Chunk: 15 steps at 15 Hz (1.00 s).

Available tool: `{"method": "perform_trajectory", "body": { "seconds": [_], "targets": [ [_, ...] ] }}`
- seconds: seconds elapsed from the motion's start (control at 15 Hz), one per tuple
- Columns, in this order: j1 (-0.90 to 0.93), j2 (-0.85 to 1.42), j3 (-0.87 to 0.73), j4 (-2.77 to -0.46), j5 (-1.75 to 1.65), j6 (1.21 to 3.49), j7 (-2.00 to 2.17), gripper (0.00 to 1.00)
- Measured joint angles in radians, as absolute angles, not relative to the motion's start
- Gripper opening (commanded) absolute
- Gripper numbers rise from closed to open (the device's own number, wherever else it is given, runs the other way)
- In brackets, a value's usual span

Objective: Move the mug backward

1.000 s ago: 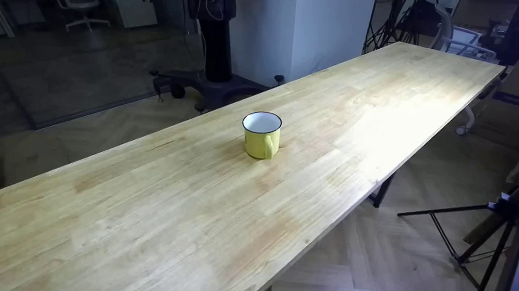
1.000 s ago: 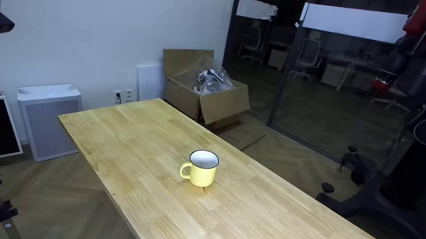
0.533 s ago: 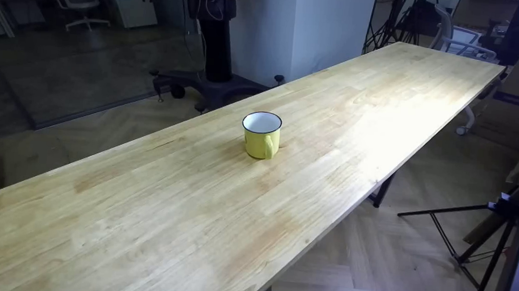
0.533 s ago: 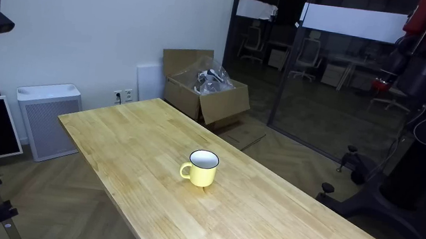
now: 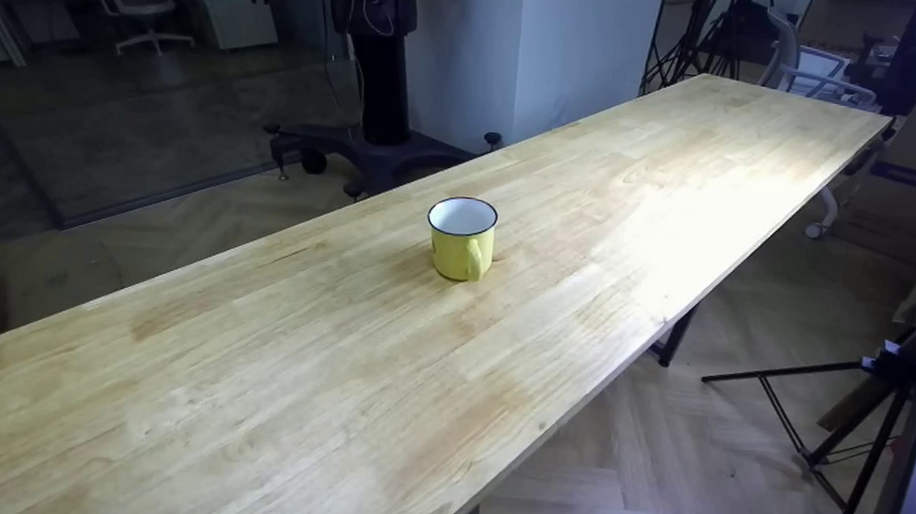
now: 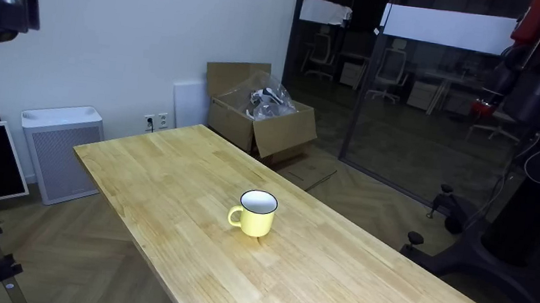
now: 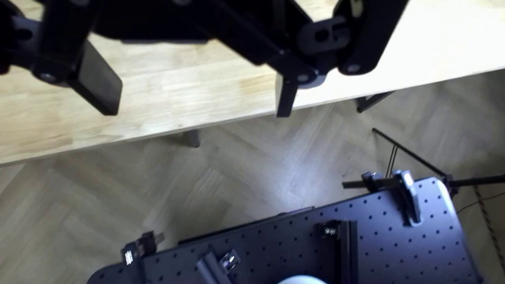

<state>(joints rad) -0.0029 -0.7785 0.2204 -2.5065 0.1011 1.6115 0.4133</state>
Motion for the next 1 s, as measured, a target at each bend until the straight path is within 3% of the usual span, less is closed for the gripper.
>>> {"method": "perform_trajectory", "body": {
  "seconds": [0.4,0.73,1.0],
  "targets": [
    [-0.137,-0.762,0.157,-2.581,-0.162,1.944,0.402,1.0],
    [-0.128,-0.652,-0.058,-2.609,-0.014,2.213,0.177,1.0],
    [-0.089,-0.559,-0.156,-2.592,0.105,2.21,0.033,1.0]
  ]
}}
